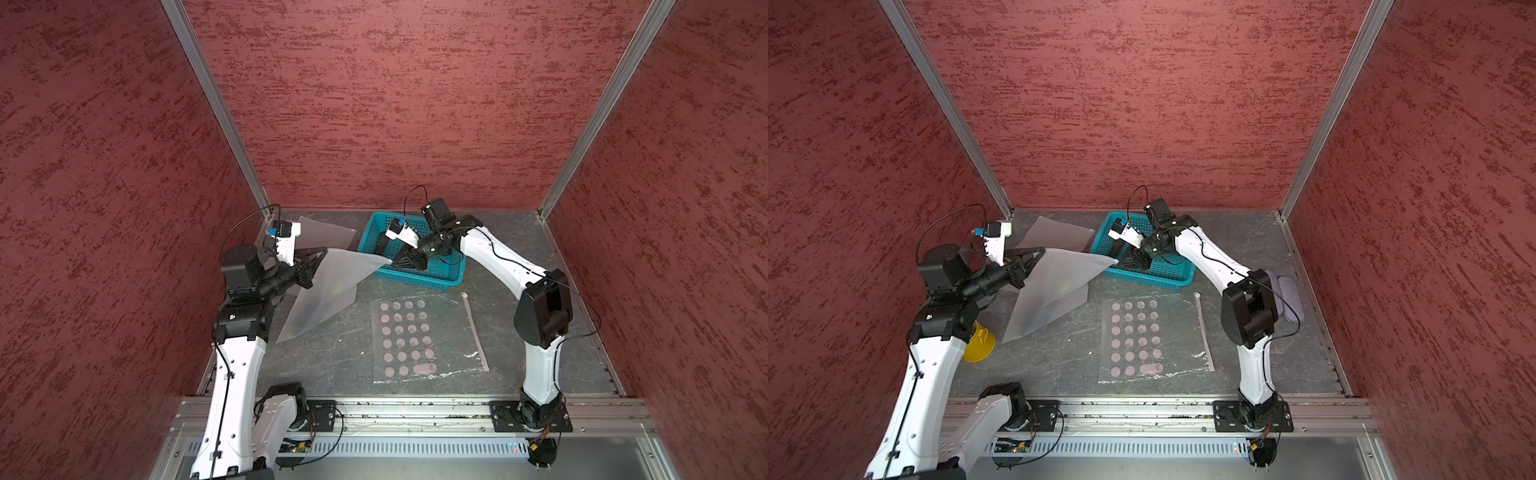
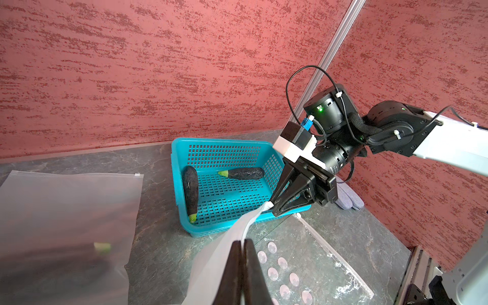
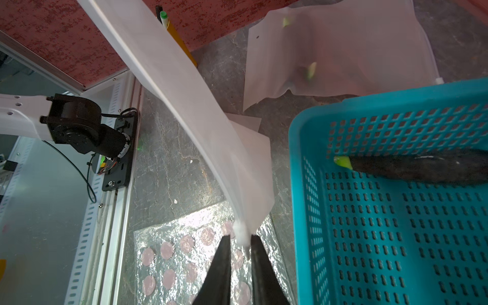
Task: Place the eggplant in a zip-top bag and seal the zipper
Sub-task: Zip the zipper on the zipper food storage bag.
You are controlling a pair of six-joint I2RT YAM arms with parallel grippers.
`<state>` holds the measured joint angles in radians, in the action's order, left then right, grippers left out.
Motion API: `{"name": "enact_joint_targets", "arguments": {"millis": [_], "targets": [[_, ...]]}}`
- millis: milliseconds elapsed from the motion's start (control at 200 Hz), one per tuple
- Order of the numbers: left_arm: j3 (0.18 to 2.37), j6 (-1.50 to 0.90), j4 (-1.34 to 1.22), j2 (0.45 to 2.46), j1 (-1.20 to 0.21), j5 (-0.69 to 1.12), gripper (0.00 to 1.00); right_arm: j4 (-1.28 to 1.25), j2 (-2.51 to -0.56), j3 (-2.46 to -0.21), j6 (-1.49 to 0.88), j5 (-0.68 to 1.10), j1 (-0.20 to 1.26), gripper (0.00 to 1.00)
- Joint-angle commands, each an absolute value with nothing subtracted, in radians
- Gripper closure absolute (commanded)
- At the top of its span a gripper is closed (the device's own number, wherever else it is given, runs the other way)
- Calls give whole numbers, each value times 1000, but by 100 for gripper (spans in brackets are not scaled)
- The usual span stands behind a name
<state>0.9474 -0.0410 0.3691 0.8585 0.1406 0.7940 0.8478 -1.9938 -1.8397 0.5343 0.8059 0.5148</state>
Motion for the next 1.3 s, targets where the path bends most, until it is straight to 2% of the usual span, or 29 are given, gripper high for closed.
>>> {"name": "enact_joint_targets", "arguments": {"millis": [0, 65, 175, 346, 546, 857, 1127, 1292], "targets": [[948, -50, 344, 871, 127, 835, 100, 783, -1913, -1819, 514, 799, 507, 66], [941, -51, 345, 880, 98, 827, 100, 682, -1864, -1771, 464, 788, 506, 51], [928, -51, 335, 892, 44, 782, 100, 516, -1772, -1671, 383, 776, 505, 34], [934, -43, 333, 918, -17, 774, 100, 407, -1686, -1573, 364, 722, 504, 24], [978, -22, 365, 916, -48, 747, 100, 377, -1675, -1552, 347, 696, 502, 21], [1039, -54, 374, 901, -40, 827, 100, 325, -1692, -1544, 367, 762, 506, 18], [1135, -188, 351, 851, 76, 994, 100, 310, -1677, -1547, 373, 758, 505, 17], [1255, -184, 564, 863, 143, 976, 100, 284, -1638, -1526, 369, 706, 498, 14]]}}
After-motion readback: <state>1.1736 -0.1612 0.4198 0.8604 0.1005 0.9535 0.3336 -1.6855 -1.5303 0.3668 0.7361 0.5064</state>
